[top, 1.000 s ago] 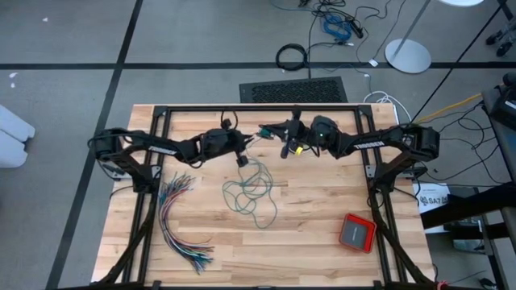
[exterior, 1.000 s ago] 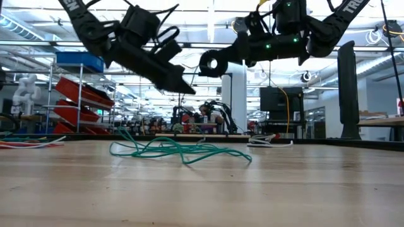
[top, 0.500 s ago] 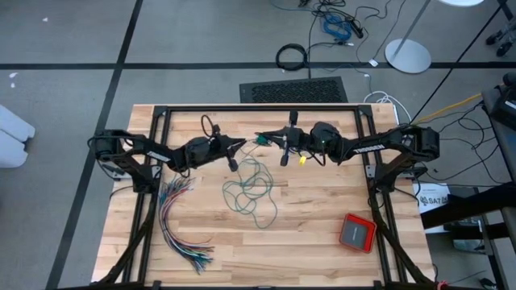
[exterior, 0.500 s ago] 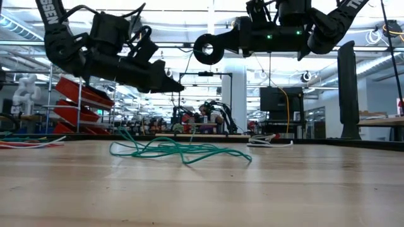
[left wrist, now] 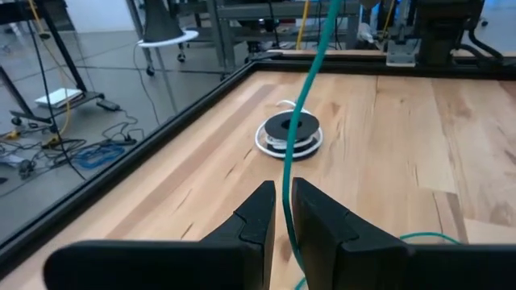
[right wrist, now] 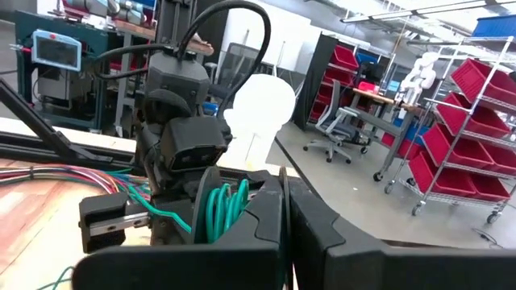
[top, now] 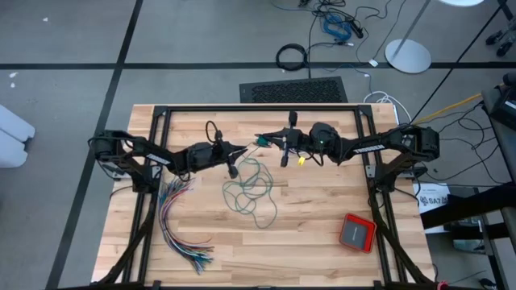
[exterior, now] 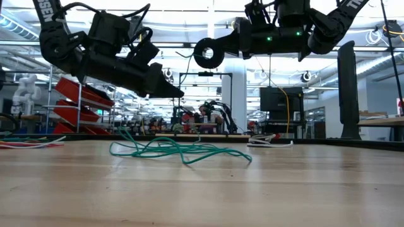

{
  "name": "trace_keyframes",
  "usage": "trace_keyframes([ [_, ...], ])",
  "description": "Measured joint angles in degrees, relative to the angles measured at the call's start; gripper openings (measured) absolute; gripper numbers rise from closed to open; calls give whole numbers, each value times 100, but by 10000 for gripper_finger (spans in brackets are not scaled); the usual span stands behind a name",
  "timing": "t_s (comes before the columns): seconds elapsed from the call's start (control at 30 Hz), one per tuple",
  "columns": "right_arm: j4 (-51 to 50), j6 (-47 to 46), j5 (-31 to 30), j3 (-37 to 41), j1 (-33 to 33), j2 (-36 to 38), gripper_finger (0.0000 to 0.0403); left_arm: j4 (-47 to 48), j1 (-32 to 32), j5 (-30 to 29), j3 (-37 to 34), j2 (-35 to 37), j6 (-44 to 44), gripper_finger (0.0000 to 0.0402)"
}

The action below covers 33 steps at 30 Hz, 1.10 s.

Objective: Coil cords
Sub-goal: Coil the green wire onto the spool

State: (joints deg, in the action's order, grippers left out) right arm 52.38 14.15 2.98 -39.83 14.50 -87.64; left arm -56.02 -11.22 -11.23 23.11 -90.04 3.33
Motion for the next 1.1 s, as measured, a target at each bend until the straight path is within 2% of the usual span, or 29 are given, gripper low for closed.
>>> trace_keyframes([
  [0.23, -30, -35, 2, 0, 0, 0, 0, 135, 2, -28, 0, 0, -64, 52],
  [0.43, 91, -139, 2, 0, 0, 0, 0, 591, 0, -449, 2, 0, -589, 52],
  [1.1, 236, -490, 7, 0, -73, 0, 0, 606, 87, -404, 7, 0, -1207, 52],
])
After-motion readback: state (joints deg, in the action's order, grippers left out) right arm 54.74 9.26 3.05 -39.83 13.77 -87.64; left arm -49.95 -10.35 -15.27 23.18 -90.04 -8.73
